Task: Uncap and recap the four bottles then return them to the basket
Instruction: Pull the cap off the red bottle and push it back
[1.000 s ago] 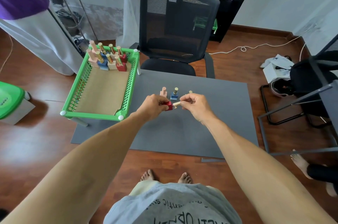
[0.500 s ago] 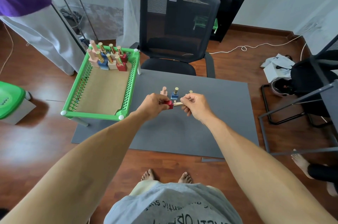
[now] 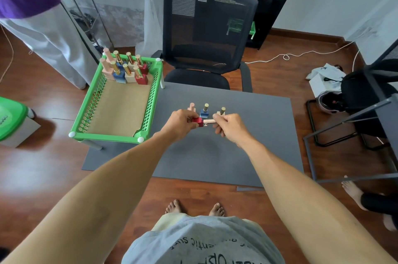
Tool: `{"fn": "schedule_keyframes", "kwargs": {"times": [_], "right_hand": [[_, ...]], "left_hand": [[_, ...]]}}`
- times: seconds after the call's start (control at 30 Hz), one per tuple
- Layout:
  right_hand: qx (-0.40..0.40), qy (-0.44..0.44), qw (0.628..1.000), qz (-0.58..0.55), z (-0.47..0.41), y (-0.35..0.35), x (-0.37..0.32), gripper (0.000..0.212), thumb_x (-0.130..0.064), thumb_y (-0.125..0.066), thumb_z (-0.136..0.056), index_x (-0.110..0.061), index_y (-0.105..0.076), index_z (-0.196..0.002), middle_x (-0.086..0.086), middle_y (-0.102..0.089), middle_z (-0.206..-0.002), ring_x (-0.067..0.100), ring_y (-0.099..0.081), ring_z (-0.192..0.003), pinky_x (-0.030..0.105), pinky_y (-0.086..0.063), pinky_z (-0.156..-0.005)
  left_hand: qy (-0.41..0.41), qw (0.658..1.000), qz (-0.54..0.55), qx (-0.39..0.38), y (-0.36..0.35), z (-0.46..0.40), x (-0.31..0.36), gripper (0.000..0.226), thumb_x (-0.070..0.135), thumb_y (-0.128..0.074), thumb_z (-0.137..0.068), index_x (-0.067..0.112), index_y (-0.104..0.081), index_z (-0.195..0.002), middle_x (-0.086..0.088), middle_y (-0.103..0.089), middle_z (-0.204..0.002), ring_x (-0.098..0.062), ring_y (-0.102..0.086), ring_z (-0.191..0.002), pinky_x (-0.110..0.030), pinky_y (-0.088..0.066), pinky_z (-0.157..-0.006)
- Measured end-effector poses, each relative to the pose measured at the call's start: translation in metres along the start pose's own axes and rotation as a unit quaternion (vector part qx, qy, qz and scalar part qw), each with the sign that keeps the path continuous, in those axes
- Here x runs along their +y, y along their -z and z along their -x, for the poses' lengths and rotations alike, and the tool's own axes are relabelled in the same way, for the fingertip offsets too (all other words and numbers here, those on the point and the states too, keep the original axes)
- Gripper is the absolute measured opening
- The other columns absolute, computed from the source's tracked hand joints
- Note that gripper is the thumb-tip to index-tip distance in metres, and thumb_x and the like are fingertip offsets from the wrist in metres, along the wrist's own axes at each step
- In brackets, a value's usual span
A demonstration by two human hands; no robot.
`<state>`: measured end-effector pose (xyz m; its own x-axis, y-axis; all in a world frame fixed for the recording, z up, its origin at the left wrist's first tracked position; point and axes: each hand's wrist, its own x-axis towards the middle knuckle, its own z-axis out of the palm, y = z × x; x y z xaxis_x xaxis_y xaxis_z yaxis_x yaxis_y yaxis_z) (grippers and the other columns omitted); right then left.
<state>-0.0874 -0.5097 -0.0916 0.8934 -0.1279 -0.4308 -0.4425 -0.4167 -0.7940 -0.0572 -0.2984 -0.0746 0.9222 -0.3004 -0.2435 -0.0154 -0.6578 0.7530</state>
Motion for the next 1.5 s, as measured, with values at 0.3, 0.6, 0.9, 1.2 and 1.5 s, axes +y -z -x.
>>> {"fn": "schedule_keyframes", "kwargs": {"times": [0.3,0.6,0.9,1.2,1.5], "right_hand": [[-0.043,0.04,0.998,-0.013,0.0028,0.0074,0.001,0.024,-0.01,-0.073,-0.093,-0.025,-0.07,-0.112,-0.003,-0.078,-0.091,0.012,-0.075,-0.076,0.029,-0.055,-0.061],[-0.043,0.012,0.999,0.007,0.0016,0.0064,0.0039,0.041,-0.039,-0.057,-0.104,-0.004,-0.073,-0.088,0.002,-0.075,-0.068,0.015,-0.063,-0.055,0.036,-0.051,-0.068],[-0.042,0.053,0.998,0.009,0.0056,0.0082,0.0005,0.03,-0.019,-0.077,-0.088,-0.036,-0.066,-0.111,-0.005,-0.074,-0.098,0.01,-0.069,-0.077,0.029,-0.055,-0.061],[-0.043,0.029,0.998,0.028,0.0039,0.0052,0.0029,0.027,-0.036,-0.064,-0.1,-0.015,-0.073,-0.087,-0.001,-0.078,-0.076,0.008,-0.067,-0.058,0.036,-0.052,-0.074],[-0.038,0.067,0.997,0.005,0.0058,0.0037,-0.0018,0.017,-0.019,-0.076,-0.093,-0.027,-0.074,-0.108,-0.008,-0.076,-0.084,0.001,-0.07,-0.068,0.015,-0.048,-0.058]], "left_hand": [[0.012,1.0,-0.003,0.0,-0.0004,0.0003,-0.0056,0.015,0.017,-0.076,-0.086,0.021,-0.078,-0.101,-0.002,-0.07,-0.088,-0.022,-0.06,-0.081,-0.021,-0.042,-0.067],[0.003,1.0,-0.009,-0.004,-0.0036,-0.0021,-0.0028,0.017,0.016,-0.075,-0.086,0.022,-0.077,-0.103,-0.004,-0.071,-0.091,-0.025,-0.062,-0.085,-0.029,-0.046,-0.075],[0.002,1.0,-0.008,-0.006,-0.0038,-0.003,-0.0037,0.015,0.018,-0.076,-0.087,0.025,-0.077,-0.1,-0.001,-0.07,-0.088,-0.021,-0.061,-0.082,-0.014,-0.04,-0.066],[-0.008,1.0,-0.009,-0.009,-0.0033,-0.0025,-0.0023,0.015,0.016,-0.074,-0.088,0.022,-0.077,-0.102,-0.003,-0.069,-0.087,-0.022,-0.06,-0.082,-0.022,-0.043,-0.068],[-0.007,1.0,-0.019,-0.017,-0.004,-0.0033,-0.006,0.018,0.018,-0.071,-0.091,0.019,-0.077,-0.108,-0.004,-0.069,-0.091,-0.021,-0.058,-0.081,-0.026,-0.038,-0.072]]}}
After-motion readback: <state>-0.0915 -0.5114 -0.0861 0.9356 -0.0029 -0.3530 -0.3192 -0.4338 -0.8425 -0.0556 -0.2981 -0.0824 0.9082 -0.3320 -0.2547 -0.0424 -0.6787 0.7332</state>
